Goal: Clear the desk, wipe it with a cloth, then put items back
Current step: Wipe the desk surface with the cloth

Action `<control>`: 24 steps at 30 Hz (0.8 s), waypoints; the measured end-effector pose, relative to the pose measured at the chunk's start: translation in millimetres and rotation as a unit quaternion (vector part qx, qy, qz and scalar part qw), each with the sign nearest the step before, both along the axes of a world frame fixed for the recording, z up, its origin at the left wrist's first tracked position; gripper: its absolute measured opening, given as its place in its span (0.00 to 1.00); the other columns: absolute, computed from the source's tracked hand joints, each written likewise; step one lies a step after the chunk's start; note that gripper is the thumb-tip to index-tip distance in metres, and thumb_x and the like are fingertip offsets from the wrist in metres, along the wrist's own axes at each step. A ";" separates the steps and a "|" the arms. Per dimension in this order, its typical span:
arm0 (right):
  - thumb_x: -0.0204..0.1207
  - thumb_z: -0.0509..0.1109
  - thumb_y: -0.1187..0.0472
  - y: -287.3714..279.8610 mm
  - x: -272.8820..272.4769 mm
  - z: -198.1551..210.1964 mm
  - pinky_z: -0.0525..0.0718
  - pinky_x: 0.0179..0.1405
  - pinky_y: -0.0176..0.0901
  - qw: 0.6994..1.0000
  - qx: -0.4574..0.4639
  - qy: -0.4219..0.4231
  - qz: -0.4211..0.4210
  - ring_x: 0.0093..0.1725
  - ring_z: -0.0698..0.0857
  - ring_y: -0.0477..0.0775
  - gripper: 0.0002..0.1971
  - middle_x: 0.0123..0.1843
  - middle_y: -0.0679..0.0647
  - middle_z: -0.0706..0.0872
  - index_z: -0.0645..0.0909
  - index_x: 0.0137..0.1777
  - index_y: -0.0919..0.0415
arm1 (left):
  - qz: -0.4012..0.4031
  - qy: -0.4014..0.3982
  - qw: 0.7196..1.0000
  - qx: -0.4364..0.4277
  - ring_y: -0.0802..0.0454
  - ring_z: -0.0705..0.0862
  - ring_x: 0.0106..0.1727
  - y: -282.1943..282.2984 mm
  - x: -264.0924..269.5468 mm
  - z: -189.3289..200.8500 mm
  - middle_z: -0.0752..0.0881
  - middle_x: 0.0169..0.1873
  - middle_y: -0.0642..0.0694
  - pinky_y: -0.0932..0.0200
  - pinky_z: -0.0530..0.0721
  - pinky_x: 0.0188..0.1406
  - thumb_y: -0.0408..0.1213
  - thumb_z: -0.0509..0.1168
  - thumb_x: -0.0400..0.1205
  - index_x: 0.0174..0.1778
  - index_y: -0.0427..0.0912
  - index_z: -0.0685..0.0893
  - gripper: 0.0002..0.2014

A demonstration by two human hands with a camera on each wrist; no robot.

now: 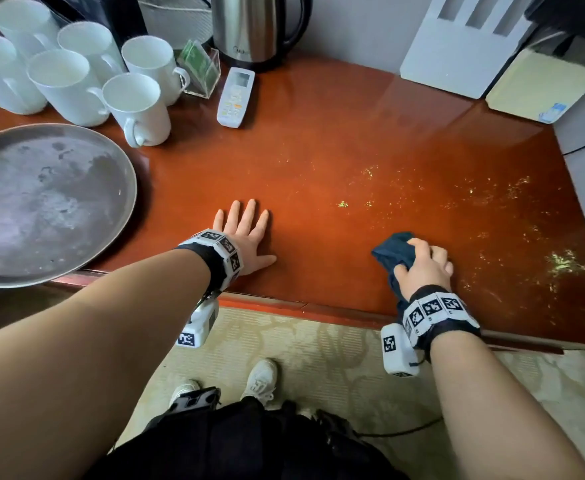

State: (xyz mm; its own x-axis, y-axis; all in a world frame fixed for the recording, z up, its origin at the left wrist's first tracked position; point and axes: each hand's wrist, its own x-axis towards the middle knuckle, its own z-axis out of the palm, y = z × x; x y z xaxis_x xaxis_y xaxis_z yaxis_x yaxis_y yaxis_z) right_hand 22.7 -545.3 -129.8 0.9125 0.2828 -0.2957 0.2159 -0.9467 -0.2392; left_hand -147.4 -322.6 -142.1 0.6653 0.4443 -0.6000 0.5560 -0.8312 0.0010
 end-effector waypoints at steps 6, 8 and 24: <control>0.79 0.63 0.62 39.4 -4.0 19.3 0.74 0.66 0.53 0.994 0.073 -0.020 0.081 0.71 0.69 0.65 0.23 0.72 0.60 0.68 0.69 0.73 0.54 | 0.000 -0.004 1.000 0.003 0.42 0.33 0.83 -0.5 0.4 0.4 0.31 0.82 0.45 0.42 0.37 0.82 0.64 0.49 0.81 0.82 0.51 0.33 0.42; 0.78 0.64 0.62 67.8 -21.1 16.2 0.73 0.66 0.52 0.981 0.067 -0.007 0.184 0.71 0.67 0.63 0.23 0.72 0.58 0.67 0.69 0.73 0.52 | 0.002 0.000 1.000 0.003 0.42 0.32 0.83 -0.7 0.5 0.7 0.30 0.81 0.46 0.42 0.37 0.82 0.64 0.49 0.82 0.82 0.51 0.33 0.42; 0.81 0.61 0.59 -17.4 9.7 12.5 0.75 0.63 0.57 0.999 -0.012 0.041 0.012 0.69 0.68 0.67 0.20 0.71 0.61 0.66 0.67 0.72 0.54 | 0.011 0.010 1.000 -0.009 0.45 0.32 0.83 1.8 1.9 4.6 0.29 0.81 0.48 0.45 0.38 0.83 0.65 0.51 0.80 0.82 0.53 0.32 0.43</control>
